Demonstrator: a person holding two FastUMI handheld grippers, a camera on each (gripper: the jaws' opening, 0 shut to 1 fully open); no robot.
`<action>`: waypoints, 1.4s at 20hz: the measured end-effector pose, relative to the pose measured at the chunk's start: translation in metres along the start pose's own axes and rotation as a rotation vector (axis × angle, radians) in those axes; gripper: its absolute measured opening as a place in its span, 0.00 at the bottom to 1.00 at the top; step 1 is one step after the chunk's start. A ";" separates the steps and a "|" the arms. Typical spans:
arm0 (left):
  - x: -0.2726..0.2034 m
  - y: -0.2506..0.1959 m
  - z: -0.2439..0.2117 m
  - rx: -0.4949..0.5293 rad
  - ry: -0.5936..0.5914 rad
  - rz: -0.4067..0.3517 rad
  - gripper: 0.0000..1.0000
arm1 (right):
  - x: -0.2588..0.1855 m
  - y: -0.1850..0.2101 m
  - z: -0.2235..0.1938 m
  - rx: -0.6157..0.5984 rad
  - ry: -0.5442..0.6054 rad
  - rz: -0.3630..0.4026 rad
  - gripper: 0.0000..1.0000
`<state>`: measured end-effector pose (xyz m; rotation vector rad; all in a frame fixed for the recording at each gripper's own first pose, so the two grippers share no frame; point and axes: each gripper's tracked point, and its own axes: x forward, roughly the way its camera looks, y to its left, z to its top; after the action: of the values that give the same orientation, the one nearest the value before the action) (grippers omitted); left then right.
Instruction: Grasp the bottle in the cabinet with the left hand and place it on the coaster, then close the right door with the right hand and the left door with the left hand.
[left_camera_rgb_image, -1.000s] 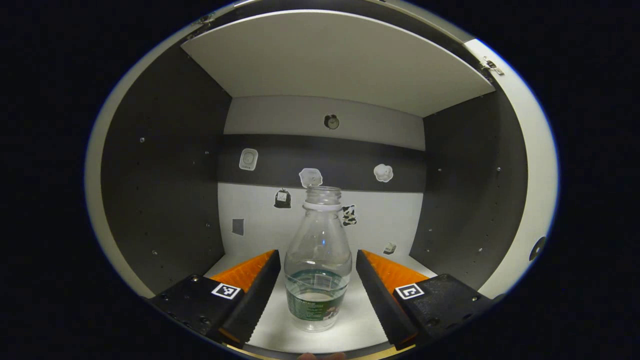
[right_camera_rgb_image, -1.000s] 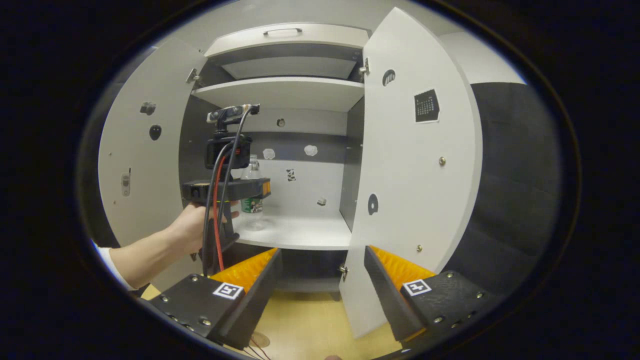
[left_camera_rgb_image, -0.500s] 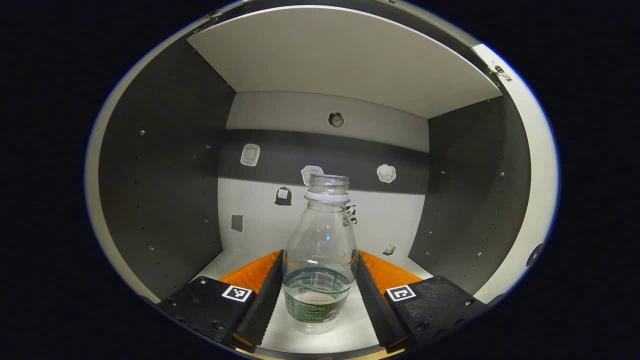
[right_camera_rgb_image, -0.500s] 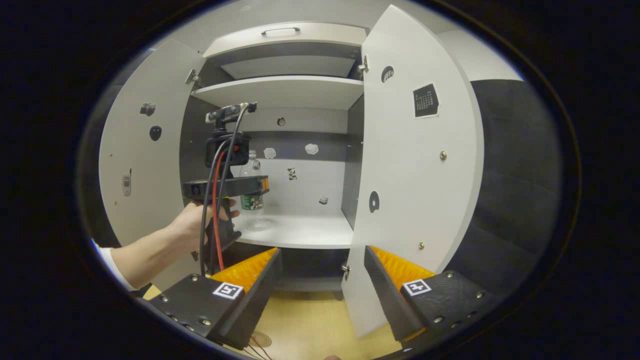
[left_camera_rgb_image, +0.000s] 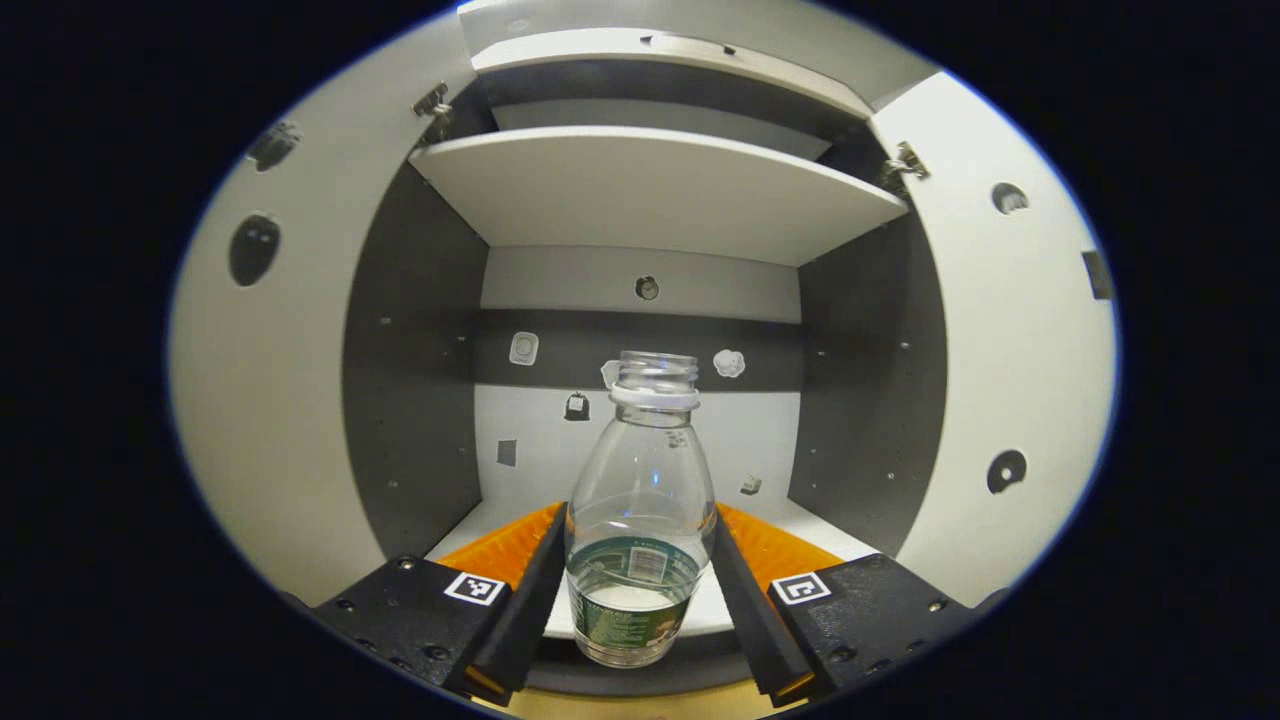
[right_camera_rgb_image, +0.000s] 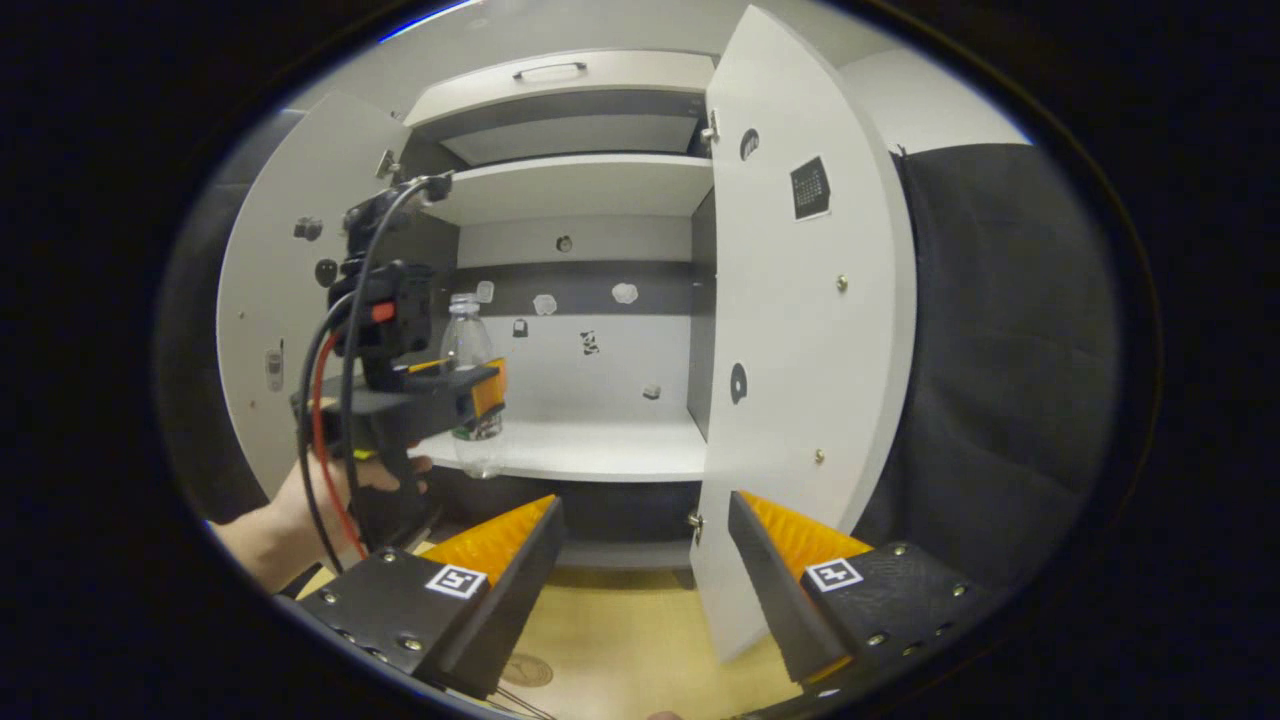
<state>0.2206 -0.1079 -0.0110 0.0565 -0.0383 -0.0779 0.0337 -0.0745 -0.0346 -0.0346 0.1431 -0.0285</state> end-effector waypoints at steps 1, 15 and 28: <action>-0.015 -0.001 -0.005 0.020 -0.005 0.006 0.80 | -0.004 -0.001 -0.002 0.005 0.002 0.004 1.00; -0.156 -0.010 -0.175 -0.017 0.175 0.037 0.82 | -0.056 -0.029 -0.048 0.023 0.093 -0.025 1.00; -0.196 -0.025 -0.313 0.000 0.355 0.025 0.83 | -0.071 -0.051 -0.101 0.000 0.223 -0.051 1.00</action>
<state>0.0363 -0.0999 -0.3313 0.0696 0.3153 -0.0418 -0.0522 -0.1261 -0.1226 -0.0351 0.3650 -0.0837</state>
